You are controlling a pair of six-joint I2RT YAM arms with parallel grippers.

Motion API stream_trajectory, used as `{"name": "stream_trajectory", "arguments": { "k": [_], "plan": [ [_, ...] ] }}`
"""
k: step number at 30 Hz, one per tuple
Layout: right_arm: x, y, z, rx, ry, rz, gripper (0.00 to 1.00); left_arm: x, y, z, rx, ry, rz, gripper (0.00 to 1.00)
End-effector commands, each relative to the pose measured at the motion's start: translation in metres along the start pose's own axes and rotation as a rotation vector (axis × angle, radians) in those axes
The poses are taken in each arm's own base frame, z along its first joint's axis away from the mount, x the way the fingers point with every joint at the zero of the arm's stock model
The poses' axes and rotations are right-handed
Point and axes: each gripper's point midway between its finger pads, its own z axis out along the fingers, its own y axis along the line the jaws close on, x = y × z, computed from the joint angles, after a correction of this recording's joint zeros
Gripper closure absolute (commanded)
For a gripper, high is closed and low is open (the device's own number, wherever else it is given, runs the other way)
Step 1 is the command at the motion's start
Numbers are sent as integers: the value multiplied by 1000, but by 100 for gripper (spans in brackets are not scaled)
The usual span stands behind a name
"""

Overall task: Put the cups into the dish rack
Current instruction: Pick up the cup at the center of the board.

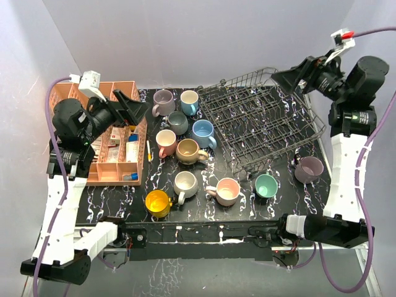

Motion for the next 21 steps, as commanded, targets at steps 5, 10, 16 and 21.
{"name": "stream_trajectory", "arguments": {
  "k": [5,10,16,21],
  "plan": [
    [68,-1,-12,86,102,1,1,61,6,-7,15,144,-125,6],
    [119,17,-24,-44,214,-106,1,121,-18,5,57,277,-146,6],
    [165,31,-37,-166,279,-178,1,189,-81,10,216,408,-91,6],
    [202,43,-47,-288,316,-213,1,227,-97,7,243,460,-130,6]
  ]
}}
